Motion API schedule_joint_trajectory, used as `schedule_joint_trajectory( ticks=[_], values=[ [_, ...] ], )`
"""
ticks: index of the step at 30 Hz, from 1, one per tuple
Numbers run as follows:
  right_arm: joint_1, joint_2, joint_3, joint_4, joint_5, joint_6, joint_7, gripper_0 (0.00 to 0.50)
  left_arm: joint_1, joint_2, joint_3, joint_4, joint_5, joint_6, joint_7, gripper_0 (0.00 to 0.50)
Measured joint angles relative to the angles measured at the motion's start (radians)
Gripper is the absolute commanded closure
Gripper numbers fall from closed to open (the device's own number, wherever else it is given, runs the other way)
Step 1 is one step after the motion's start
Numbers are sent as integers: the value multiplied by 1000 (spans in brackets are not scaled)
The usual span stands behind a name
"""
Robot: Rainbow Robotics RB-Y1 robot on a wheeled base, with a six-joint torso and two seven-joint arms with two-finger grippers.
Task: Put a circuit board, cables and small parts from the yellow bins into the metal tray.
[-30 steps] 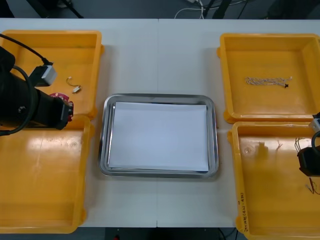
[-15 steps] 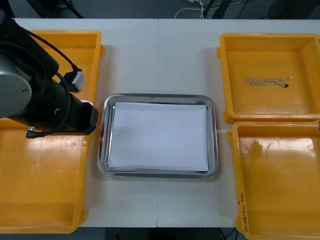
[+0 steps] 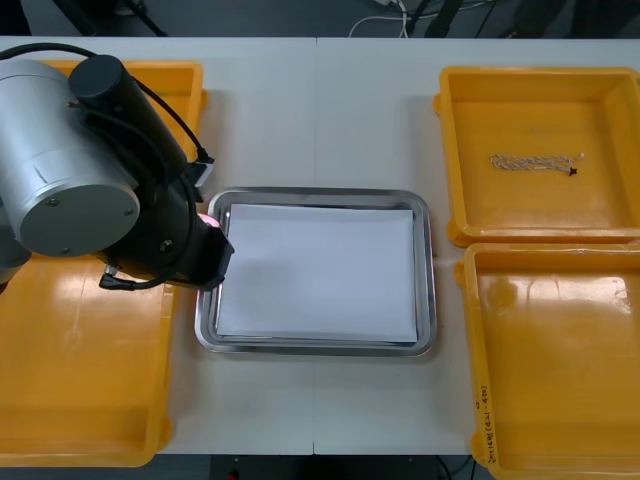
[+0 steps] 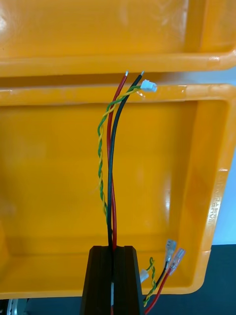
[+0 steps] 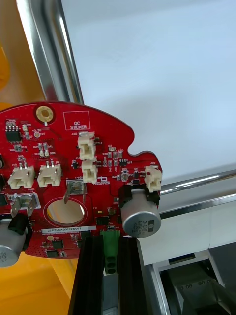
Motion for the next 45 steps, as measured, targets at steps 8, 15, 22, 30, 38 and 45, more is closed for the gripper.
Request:
schedule_joint_trajectory(
  ticks=[8, 15, 22, 30, 38, 45],
  values=[
    [-48, -38, -1, -1, -107, 0, 0, 500, -55, -38, -110, 91, -49, -29, 1, 500],
    [-98, -43, 10, -9, -164, 0, 0, 500, -76, -74, -186, 136, -85, -84, 12, 500],
    [-157, -53, 99, -84, -151, 0, 0, 500, -76, -79, -240, 138, -88, -120, 33, 500],
    [-211, -58, 210, -128, -147, -5, 0, 500, -77, -79, -289, 139, -89, -149, 52, 500],
    [-310, -60, 356, -128, -145, -29, 0, 500, -76, -79, -310, 143, -108, -186, 52, 500],
    [-399, -60, 474, -128, -134, -42, 0, 500, -76, -79, -315, 181, -124, -229, 52, 500]
  ],
)
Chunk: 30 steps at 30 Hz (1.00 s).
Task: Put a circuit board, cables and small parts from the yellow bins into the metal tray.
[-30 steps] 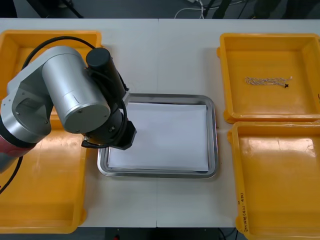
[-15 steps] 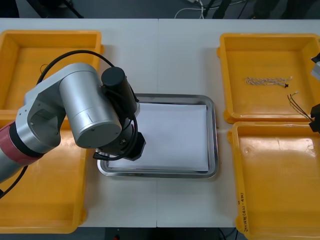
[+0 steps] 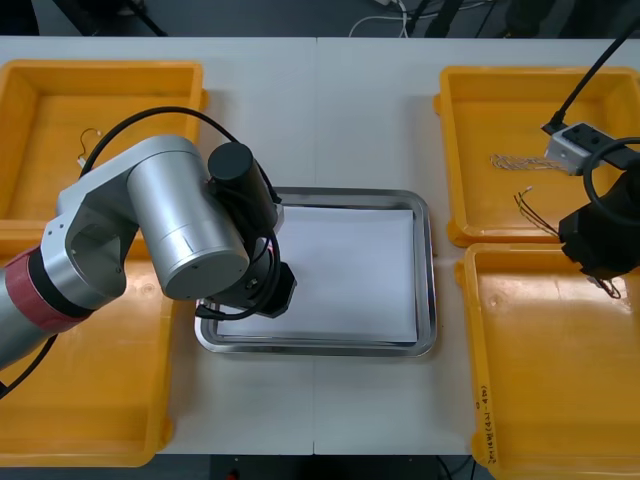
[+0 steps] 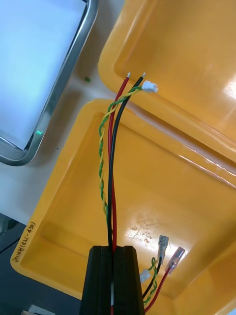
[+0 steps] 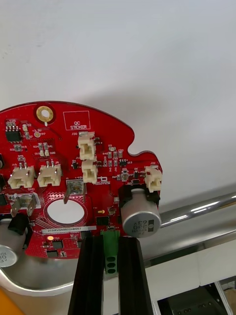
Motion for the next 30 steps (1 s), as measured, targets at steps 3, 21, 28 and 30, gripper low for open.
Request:
schedule_joint_trajectory(
  ticks=[3, 21, 28, 30],
  values=[
    [-37, 0, 41, 0, 9, 0, 0, 500, 1, 0, -11, 17, -7, -19, 0, 500],
    [-211, 75, 233, 32, 39, -1, 0, 500, 51, 1, -55, 28, -18, -105, 0, 499],
    [-229, 107, 254, 49, 45, -1, 0, 500, 56, 6, -72, 29, -31, -110, 0, 500],
    [-237, 111, 269, 50, 53, -1, 1, 500, 60, 8, -73, 29, -32, -114, 0, 500]
  ],
)
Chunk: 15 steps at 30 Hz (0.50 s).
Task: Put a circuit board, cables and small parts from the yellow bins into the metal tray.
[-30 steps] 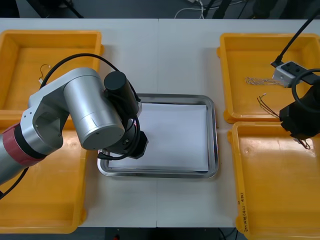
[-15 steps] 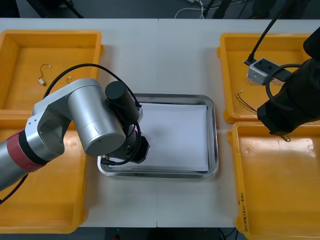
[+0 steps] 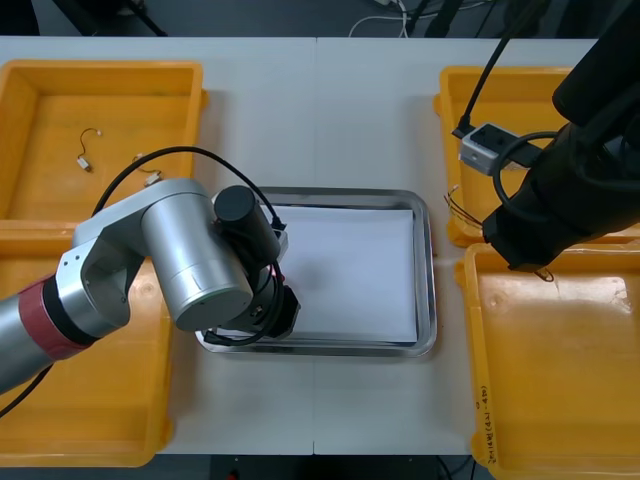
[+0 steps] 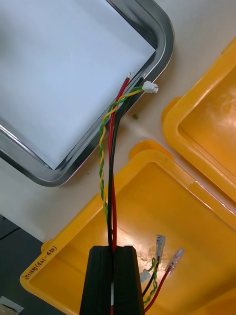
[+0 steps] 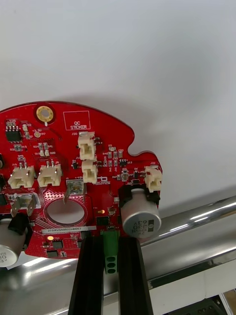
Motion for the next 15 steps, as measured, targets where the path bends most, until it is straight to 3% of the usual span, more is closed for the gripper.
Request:
schedule_joint_trajectory(
  ticks=[15],
  values=[
    [-25, 4, 44, 2, 10, 0, 3, 500, 26, 15, 0, 0, -9, -12, 0, 495]
  ],
)
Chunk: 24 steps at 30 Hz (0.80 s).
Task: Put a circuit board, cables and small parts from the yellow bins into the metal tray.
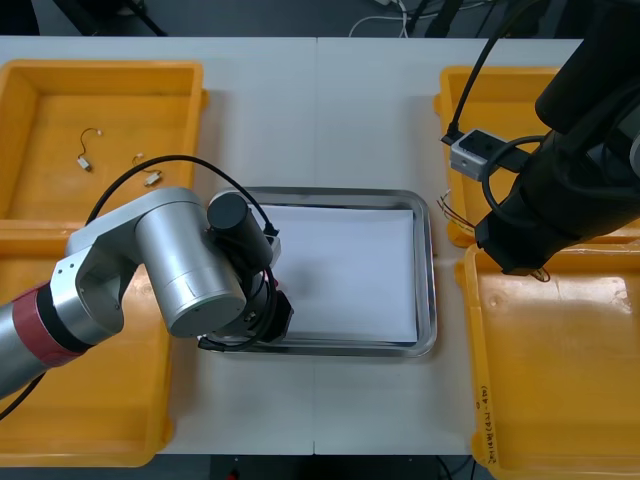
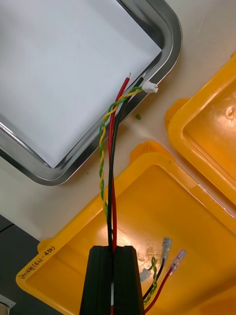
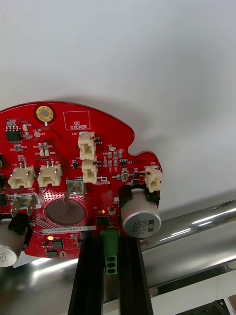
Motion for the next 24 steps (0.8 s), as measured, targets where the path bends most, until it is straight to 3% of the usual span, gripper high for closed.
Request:
schedule_joint_trajectory(
  ticks=[2, 3, 4, 5, 7, 9, 24],
  values=[
    [0, 0, 0, 0, 0, 0, 0, 500, 0, 0, 0, 0, 0, 0, 0, 489],
    [0, 0, 0, 0, 0, 0, 0, 500, 0, 0, 0, 0, 0, -1, 0, 396],
    [0, 0, 0, 1, 0, 0, 0, 500, 0, 0, 0, 0, 0, -1, 0, 265],
    [0, 0, 0, 1, 0, 0, 0, 500, 0, 0, 0, 0, 0, -2, 0, 192],
    [0, 1, 0, 1, 0, 1, 0, 500, 0, 0, 0, 0, 0, -7, 0, 65],
    [0, 1, 0, 1, 0, 1, 0, 500, 0, 0, 0, 0, 0, -8, 0, 0],
    [0, 2, 0, 2, -2, 2, 0, 500, 0, 1, 0, -4, -2, -53, 38, 0]
  ],
)
